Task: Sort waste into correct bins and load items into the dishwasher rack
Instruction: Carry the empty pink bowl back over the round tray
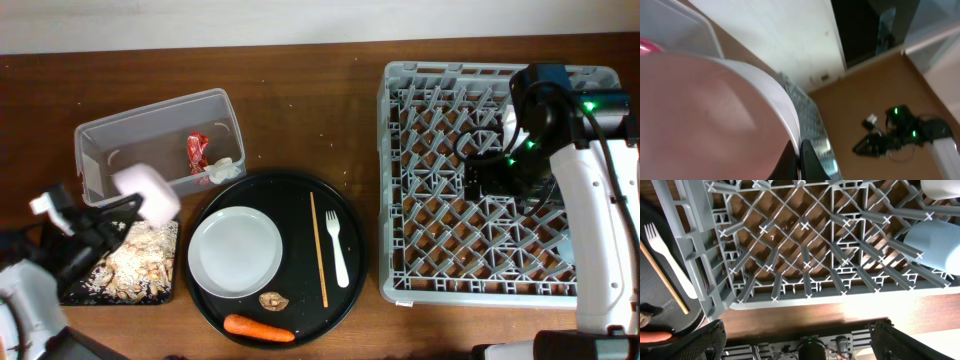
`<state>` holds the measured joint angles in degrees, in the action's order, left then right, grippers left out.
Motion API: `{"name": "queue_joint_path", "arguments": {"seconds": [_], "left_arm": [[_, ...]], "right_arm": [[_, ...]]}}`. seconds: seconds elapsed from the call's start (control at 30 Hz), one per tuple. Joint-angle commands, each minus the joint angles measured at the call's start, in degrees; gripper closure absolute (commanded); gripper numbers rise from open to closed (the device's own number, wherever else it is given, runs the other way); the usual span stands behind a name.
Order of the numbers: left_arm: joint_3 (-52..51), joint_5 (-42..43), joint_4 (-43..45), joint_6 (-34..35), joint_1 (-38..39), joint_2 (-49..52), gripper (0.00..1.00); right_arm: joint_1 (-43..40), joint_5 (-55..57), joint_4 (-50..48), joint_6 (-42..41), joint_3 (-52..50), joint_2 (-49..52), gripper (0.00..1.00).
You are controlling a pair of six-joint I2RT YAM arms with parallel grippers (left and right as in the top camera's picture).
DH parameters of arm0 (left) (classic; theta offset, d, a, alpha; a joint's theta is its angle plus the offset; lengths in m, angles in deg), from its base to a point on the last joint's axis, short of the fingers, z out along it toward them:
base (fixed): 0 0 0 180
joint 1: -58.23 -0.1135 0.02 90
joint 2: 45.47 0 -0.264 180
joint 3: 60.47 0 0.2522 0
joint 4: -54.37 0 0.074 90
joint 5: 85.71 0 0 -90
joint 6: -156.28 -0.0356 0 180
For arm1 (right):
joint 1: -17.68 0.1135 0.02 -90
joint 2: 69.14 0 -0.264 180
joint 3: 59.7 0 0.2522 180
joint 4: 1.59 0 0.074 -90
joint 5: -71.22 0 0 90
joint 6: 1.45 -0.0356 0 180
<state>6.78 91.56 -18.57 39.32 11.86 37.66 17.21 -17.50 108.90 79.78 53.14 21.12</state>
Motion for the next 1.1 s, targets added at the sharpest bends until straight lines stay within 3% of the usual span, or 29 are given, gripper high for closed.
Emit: {"name": "queue_joint_path", "arguments": {"seconds": [0.0,0.17,0.33,0.53,0.77,0.93,0.97,1.07], "left_arm": [[4.0,-7.0,0.0,0.4,9.6,-1.4,1.00],[5.3,-15.7,1.0,0.9,23.9,-1.8,1.00],[5.3,-36.7,7.7,11.7,39.7,-1.8,1.00],[5.3,-52.5,18.4,22.3,57.0,-1.3,1.00],[5.3,-71.7,24.0,24.8,73.3,2.4,1.00],[5.3,-73.8,25.3,24.8,77.8,6.6,0.99],[5.3,-73.8,25.6,24.8,78.2,7.5,0.91],[5.3,-73.7,25.7,24.8,78.4,8.4,0.85]], "right_arm": [[-0.3,0.5,0.2,0.3,-0.2,-0.9,0.05],[-0.3,0.0,0.2,0.3,-0.2,-0.9,0.05],[-0.3,-2.3,0.2,0.3,-0.2,-0.9,0.00],[-0.3,-2.8,0.4,0.3,-0.2,-0.9,0.00],[-0.3,-2.8,0.3,0.3,-0.2,-0.9,0.00],[-0.3,-2.8,0.4,0.3,-0.2,-0.9,0.00],[-0.3,-2.8,0.4,0.3,-0.2,-0.9,0.00],[-0.3,-2.8,0.4,0.3,-0.2,-0.9,0.00]]}}
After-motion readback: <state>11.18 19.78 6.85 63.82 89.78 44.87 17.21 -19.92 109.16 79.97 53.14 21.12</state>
